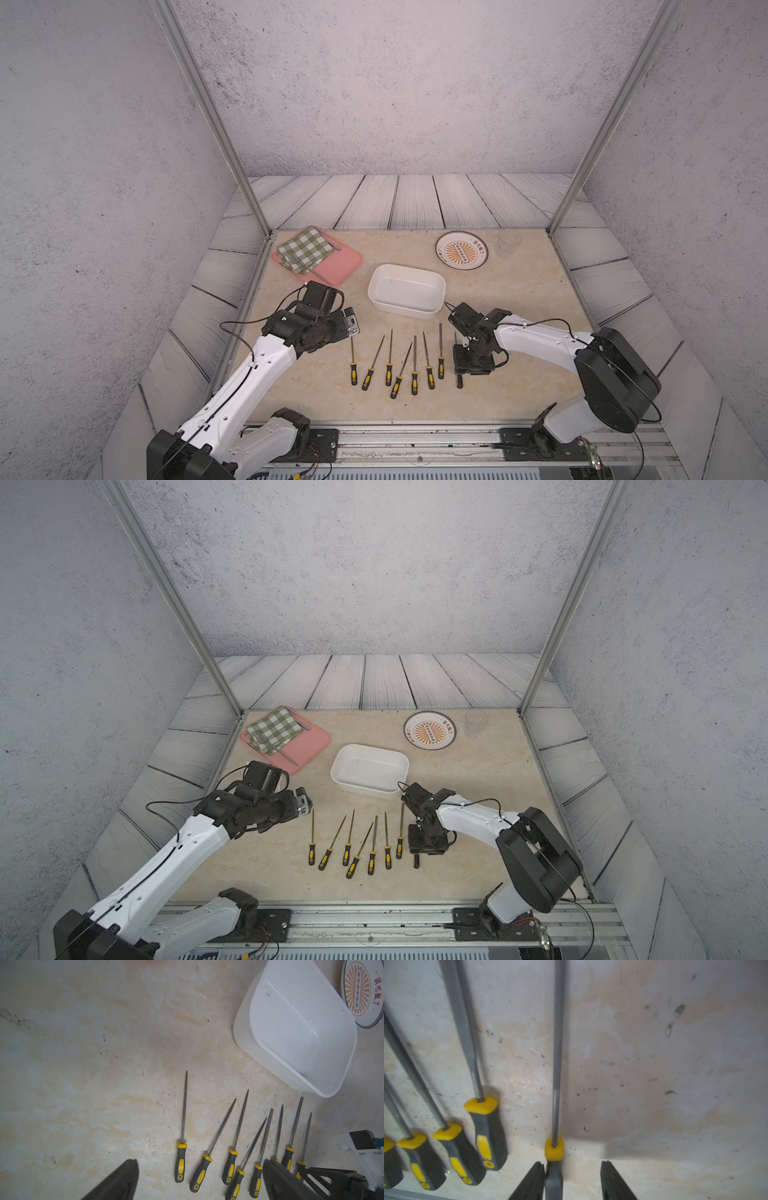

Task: Put the file tool into the storage box
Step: Pick up the file tool from the center of the board.

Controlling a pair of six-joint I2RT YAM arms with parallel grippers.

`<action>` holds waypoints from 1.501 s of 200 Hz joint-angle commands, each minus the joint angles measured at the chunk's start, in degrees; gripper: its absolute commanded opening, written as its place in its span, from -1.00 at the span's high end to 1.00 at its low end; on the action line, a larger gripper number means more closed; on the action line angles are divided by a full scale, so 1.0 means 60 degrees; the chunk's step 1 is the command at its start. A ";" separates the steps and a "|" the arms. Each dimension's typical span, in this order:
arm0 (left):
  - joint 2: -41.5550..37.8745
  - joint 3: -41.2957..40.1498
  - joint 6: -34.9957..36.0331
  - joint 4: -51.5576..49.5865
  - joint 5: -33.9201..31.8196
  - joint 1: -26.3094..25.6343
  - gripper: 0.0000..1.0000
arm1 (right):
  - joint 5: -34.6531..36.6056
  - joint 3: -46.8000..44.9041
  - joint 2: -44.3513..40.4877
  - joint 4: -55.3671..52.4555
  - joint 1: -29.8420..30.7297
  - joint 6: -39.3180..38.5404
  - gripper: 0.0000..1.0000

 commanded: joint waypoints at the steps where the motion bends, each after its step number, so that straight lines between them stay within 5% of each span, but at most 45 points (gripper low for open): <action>1: 0.0087 -0.0009 0.0041 -0.0061 0.0061 -0.0058 -0.98 | 0.0555 -0.0132 -0.0324 -0.0492 0.0037 0.0001 0.04; 71: 0.0268 0.0197 0.0217 -0.0066 0.0163 -0.0060 -0.98 | 0.0181 -0.0439 -0.1320 -0.0141 0.0029 -0.0273 0.02; 202: 0.0219 0.0281 0.0045 -0.0229 0.0270 -0.0089 -0.98 | 0.0591 -0.0644 -0.0176 0.0241 0.0168 -0.0666 0.06; 300: 0.0219 0.0935 -0.0199 -0.0509 -0.0123 -0.0096 -0.98 | 0.1609 -0.0159 -0.0894 -0.0436 0.0229 -0.0937 0.69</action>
